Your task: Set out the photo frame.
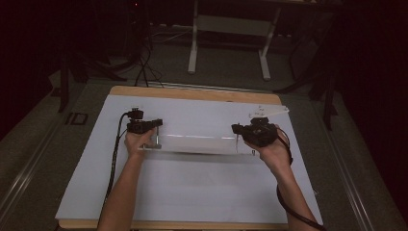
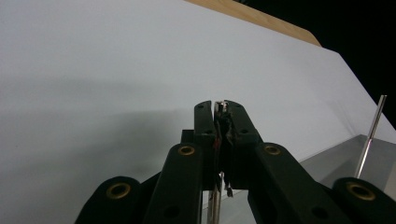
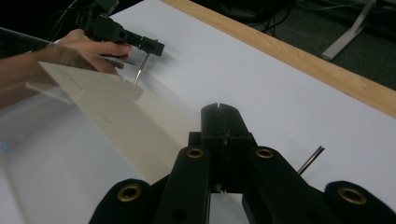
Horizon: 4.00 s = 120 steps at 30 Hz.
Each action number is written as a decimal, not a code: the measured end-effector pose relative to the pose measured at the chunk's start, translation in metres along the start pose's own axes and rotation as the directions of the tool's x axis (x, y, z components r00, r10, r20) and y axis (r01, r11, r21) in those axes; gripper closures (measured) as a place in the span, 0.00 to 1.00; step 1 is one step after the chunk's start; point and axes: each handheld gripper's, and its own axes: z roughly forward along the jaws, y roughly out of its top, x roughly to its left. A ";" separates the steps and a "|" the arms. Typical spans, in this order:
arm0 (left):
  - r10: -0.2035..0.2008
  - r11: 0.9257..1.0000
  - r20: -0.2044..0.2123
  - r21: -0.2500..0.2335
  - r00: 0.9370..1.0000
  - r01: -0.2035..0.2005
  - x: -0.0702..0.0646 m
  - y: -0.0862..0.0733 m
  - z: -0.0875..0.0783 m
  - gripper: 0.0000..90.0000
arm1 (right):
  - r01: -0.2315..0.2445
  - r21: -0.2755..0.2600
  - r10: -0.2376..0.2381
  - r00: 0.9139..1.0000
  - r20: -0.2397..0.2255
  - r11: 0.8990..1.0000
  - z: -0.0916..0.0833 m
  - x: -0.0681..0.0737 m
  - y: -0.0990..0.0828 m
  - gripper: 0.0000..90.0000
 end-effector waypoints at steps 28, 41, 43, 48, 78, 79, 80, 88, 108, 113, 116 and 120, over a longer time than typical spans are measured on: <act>-0.015 1.000 -0.003 0.001 1.000 0.015 0.001 0.001 0.002 0.95 | 0.070 -0.098 -0.084 0.986 -0.141 0.993 -0.023 0.063 -0.007 1.00; -0.010 1.000 0.002 0.005 1.000 0.010 0.001 0.001 0.002 0.95 | 0.103 -0.094 -0.110 0.991 -0.072 0.990 0.002 0.085 -0.035 1.00; -0.010 1.000 0.006 0.008 1.000 0.010 0.002 0.001 0.001 0.95 | 0.093 -0.104 -0.100 0.993 -0.063 0.990 0.006 0.086 -0.037 1.00; 0.023 1.000 -0.018 0.004 1.000 -0.023 -0.001 0.001 0.001 0.95 | 0.093 -0.124 -0.099 0.994 -0.041 0.988 0.010 0.087 -0.038 1.00; 0.224 0.969 -0.003 -0.106 0.975 -0.223 -0.019 -0.016 -0.065 0.68 | 0.069 -0.138 -0.076 0.996 -0.046 0.988 0.010 0.077 -0.032 1.00; 0.230 0.967 0.000 -0.109 0.973 -0.229 -0.020 -0.016 -0.067 0.67 | 0.070 -0.140 -0.077 0.996 -0.045 0.988 0.010 0.077 -0.031 1.00; 0.234 0.966 0.000 -0.113 0.972 -0.233 -0.020 -0.016 -0.069 0.67 | 0.067 -0.140 -0.074 0.996 -0.044 0.988 0.010 0.077 -0.031 1.00; 0.257 0.959 0.016 -0.131 0.966 -0.253 -0.024 -0.021 -0.088 0.64 | 0.057 -0.147 -0.063 0.997 -0.037 0.988 0.011 0.073 -0.028 1.00; 0.301 0.934 0.052 -0.215 0.952 -0.284 -0.024 -0.032 -0.129 0.62 | 0.037 -0.155 -0.042 0.999 -0.030 0.987 0.010 0.068 -0.023 1.00; 0.317 0.930 0.043 -0.211 0.947 -0.302 -0.026 -0.034 -0.132 0.62 | 0.030 -0.159 -0.035 0.999 -0.029 0.987 0.009 0.066 -0.022 1.00; 0.320 0.929 0.039 -0.209 0.947 -0.306 -0.025 -0.036 -0.132 0.60 | 0.025 -0.159 -0.030 0.999 -0.026 0.987 0.009 0.065 -0.022 1.00; 0.340 0.923 0.045 -0.209 0.939 -0.324 -0.024 -0.038 -0.132 0.59 | 0.022 -0.166 -0.027 0.999 -0.024 0.986 0.010 0.063 -0.021 1.00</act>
